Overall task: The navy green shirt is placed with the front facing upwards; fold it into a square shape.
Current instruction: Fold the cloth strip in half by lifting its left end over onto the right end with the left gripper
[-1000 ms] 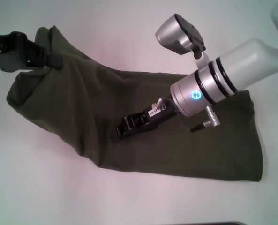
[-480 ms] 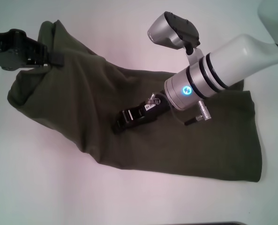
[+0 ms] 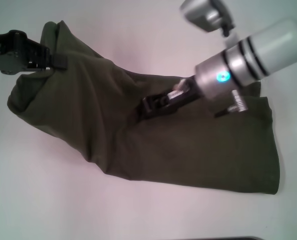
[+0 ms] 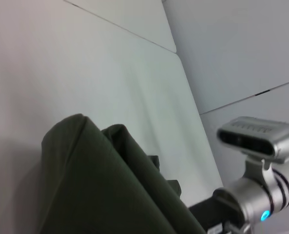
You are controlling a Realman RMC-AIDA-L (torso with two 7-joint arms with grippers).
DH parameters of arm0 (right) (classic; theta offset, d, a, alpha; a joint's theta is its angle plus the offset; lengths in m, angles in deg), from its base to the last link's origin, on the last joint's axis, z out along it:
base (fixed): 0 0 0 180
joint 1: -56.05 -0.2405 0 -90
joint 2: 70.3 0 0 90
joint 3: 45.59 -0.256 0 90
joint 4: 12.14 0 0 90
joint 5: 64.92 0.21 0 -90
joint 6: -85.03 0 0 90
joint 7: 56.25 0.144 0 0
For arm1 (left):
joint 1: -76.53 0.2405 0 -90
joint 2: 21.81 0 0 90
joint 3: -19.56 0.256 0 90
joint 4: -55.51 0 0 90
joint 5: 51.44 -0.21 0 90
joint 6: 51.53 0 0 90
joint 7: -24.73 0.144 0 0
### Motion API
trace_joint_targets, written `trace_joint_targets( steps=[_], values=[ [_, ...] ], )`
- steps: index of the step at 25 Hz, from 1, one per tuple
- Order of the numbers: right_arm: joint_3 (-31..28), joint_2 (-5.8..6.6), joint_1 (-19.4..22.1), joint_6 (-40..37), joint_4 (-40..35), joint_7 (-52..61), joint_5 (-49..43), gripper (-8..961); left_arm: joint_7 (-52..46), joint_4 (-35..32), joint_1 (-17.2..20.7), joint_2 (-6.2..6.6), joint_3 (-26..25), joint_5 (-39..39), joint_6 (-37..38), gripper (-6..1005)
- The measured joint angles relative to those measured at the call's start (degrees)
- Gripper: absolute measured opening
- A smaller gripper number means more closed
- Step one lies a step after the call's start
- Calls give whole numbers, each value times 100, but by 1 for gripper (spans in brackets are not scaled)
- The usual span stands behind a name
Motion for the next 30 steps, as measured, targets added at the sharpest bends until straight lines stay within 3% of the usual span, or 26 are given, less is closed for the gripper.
trace_joint_targets(
  steps=[5,12,20,21,22,25,30],
  values=[
    [124,53,515,-58,-667,354,-27,0,-15,0,-2,9,12,0,-28,36],
    [546,-17,326,442,-396,441,-80,-1,-23,0,-57,-2,33,-1,-2,36],
    [694,21,224,660,-357,574,-74,0,9,0,23,-13,-3,0,1,37],
    [645,96,328,342,-643,564,-70,0,19,0,33,-13,-7,2,1,37],
    [645,96,328,342,-643,564,-70,0,22,0,39,-11,-10,5,1,37],
    [498,325,641,-206,-1366,572,-72,0,6,0,44,7,-14,15,-1,37],
    [-103,836,1254,-1004,-2222,580,-80,0,-69,0,40,59,-58,-6,-144,37]
  ],
)
